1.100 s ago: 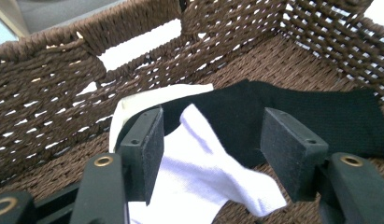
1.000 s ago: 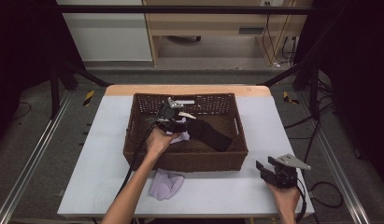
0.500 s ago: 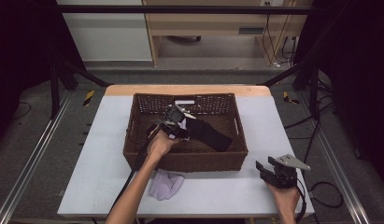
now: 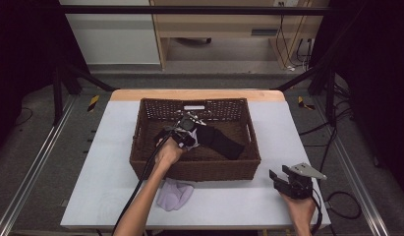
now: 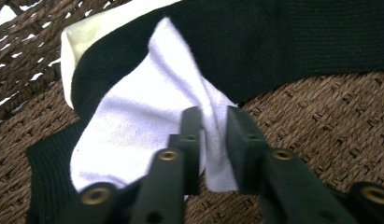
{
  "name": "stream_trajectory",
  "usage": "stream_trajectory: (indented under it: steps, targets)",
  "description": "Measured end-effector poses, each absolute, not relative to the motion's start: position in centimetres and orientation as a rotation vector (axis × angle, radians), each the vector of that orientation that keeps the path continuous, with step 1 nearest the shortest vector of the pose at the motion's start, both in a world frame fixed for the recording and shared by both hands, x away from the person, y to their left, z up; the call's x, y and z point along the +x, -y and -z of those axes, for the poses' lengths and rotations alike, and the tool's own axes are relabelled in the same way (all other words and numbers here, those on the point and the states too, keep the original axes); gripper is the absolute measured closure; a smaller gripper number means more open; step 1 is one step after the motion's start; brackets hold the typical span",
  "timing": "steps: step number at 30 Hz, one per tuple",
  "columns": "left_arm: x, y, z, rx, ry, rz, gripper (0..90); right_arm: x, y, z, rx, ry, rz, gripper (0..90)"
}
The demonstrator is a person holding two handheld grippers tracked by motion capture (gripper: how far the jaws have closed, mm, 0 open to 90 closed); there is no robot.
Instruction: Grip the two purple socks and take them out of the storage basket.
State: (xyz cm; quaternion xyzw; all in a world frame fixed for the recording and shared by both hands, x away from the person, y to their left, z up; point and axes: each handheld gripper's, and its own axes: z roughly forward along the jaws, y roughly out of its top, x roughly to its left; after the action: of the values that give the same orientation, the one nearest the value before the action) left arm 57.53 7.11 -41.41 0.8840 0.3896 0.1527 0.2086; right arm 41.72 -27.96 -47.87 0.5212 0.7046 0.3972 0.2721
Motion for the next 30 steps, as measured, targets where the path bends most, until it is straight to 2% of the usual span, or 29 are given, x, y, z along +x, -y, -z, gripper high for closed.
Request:
stream_trajectory:
  steps: [5, 18, 24, 30]
  targets:
    - [57.4, -7.4, 41.1, 2.413, -1.086, -0.45, 85.4, 41.7, 28.0, 47.9, 1.396, -1.896, -1.065, 44.4]
    - [56.0, -9.2, 39.2, 2.144, -1.021, -0.59, 86.0, 41.7, 28.1, 47.8, 1.394, -1.894, -1.062, 44.6]
    - [55.2, -9.8, 38.3, 2.04, -0.937, -0.645, 85.8, 41.7, 28.1, 47.8, 1.389, -1.895, -1.057, 44.7]
    - [54.6, -10.3, 37.5, 1.951, -0.885, -0.645, 85.8, 41.7, 28.1, 47.8, 1.391, -1.893, -1.059, 44.7]
